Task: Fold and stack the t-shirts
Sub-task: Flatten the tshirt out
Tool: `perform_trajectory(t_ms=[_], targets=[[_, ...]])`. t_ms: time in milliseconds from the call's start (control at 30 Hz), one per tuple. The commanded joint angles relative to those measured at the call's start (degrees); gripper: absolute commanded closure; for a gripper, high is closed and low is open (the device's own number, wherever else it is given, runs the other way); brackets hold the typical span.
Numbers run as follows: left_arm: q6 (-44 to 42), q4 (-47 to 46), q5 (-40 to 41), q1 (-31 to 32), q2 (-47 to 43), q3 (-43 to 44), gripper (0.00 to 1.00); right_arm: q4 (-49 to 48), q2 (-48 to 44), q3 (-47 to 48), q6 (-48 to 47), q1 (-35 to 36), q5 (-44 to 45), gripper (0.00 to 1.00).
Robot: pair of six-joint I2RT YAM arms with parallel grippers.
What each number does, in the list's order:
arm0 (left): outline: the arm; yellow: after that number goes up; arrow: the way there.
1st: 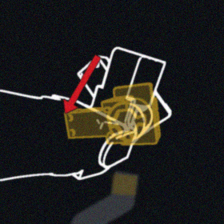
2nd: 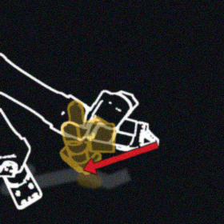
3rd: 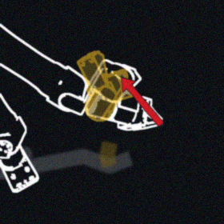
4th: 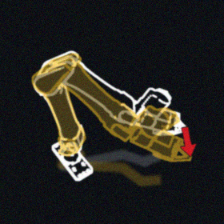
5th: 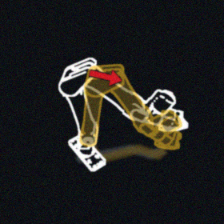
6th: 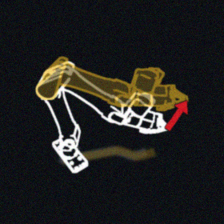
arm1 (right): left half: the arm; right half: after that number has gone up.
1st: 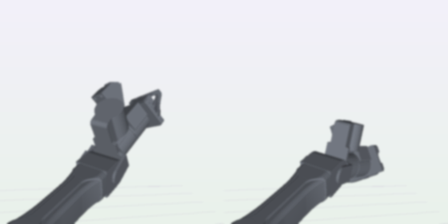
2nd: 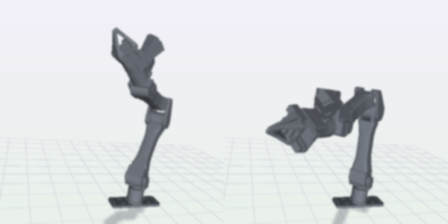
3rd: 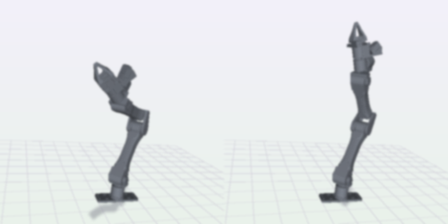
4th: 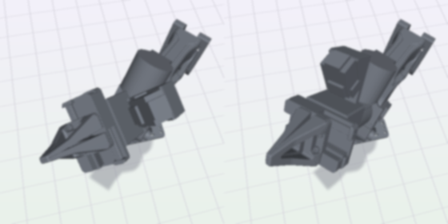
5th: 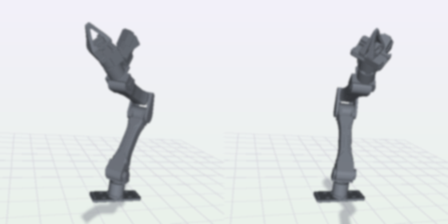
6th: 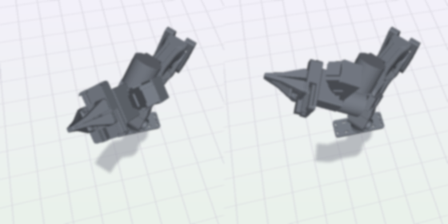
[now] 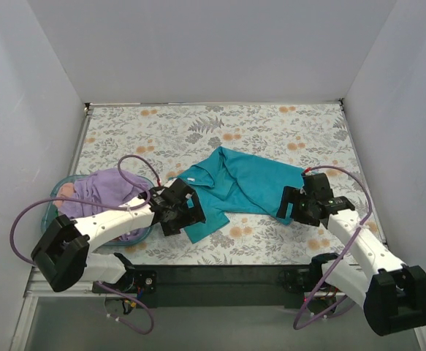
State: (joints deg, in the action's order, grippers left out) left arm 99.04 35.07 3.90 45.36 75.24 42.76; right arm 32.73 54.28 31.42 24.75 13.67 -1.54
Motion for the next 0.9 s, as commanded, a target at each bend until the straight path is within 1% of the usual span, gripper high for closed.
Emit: perform_trajectory(t_ms=[0, 33, 67, 133, 200, 233, 267, 300, 333, 500, 533, 567, 600, 633, 667, 700, 733, 767, 800, 833, 867], targets=[[4.22, 2.98, 1.46, 0.08, -4.57, -2.15, 0.02, -3.37, 4.50, -1.53, 2.05, 1.97, 3.12, 0.06], [4.75, 3.51, 1.55, 0.08, -5.10, -2.59, 0.02, -3.81, 5.30, -1.80, 2.49, 2.32, 2.86, 0.09], [5.02, 3.86, 1.03, 0.16, -5.45, -3.47, 0.02, -4.51, 5.92, -2.06, 2.84, 2.76, 2.69, 0.15], [5.28, 3.78, 0.32, 0.25, -6.77, -4.44, 0.02, -7.06, 7.32, -2.59, 3.37, 4.08, 1.98, 0.22], [5.37, 3.87, 0.40, 0.34, -7.39, -5.58, 0.02, -8.55, 8.81, -2.85, 3.81, 4.96, 1.89, 0.38], [5.72, 3.95, 0.58, 0.34, -7.56, -5.85, 0.02, -8.91, 9.26, -2.85, 3.90, 5.14, 1.98, 0.51], [5.81, 4.04, 0.84, 0.34, -7.57, -6.11, 0.02, -9.00, 9.44, -2.68, 4.25, 5.22, 1.89, 0.83], [5.81, 3.95, 0.67, 0.34, -7.48, -6.11, 0.02, -9.00, 9.53, -1.81, 4.42, 5.22, 2.07, 0.95], [5.90, 3.87, 0.76, 0.34, -7.57, -6.11, 0.02, -9.00, 9.27, -1.02, 4.51, 5.22, 3.90, 0.99], [5.02, 2.81, 0.58, 0.34, -6.43, -5.50, 0.02, -9.00, 8.56, 8.20, 2.76, 5.14, 8.12, 0.99], [5.02, 2.72, 0.58, 0.34, -6.16, -5.32, 0.02, -9.17, 9.00, 11.96, 2.41, 4.96, 10.13, 0.99], [4.67, 2.72, 0.49, 0.34, -5.90, -5.23, 0.02, -9.18, 9.87, 14.43, 1.80, 3.83, 10.24, 0.99], [4.49, 2.72, 0.32, 0.34, -5.46, -5.06, 0.02, -9.26, 12.23, 16.72, 1.35, 2.95, 10.07, 0.99], [4.49, 2.72, 0.32, 0.34, -5.28, -5.06, 0.02, -9.52, 13.73, 21.18, 0.39, 1.90, 9.37, 0.99], [4.40, 2.72, 0.32, 0.34, -5.11, -5.15, 0.02, -9.79, 15.49, 23.49, -0.14, -0.73, 8.41, 0.99], [4.49, 2.81, 0.14, 0.34, -5.02, -5.15, 0.02, -9.79, 19.51, 25.69, -0.58, -2.23, 7.00, 0.99], [4.40, 2.81, -0.03, 0.34, -4.93, -5.23, 0.02, -9.97, 21.63, 30.32, -1.37, -3.64, 4.73, 0.99], [4.40, 2.72, -0.21, 0.34, -4.84, -5.15, 0.02, -10.92, 23.83, 32.54, -1.64, -5.65, 4.44, 0.99], [4.40, 2.72, -0.38, 0.34, -4.84, -5.23, 0.02, -10.93, 28.99, 35.35, -1.90, -6.80, 3.92, 0.99], [4.40, 2.72, -0.39, 0.34, -4.84, -5.32, 0.02, -11.11, 31.74, 40.42, -3.12, -7.77, 2.35, 0.99], [4.40, 2.81, -0.56, 0.34, -4.84, -5.41, 0.02, -12.68, 37.16, 43.43, -3.91, -9.44, 1.98, 0.99]])
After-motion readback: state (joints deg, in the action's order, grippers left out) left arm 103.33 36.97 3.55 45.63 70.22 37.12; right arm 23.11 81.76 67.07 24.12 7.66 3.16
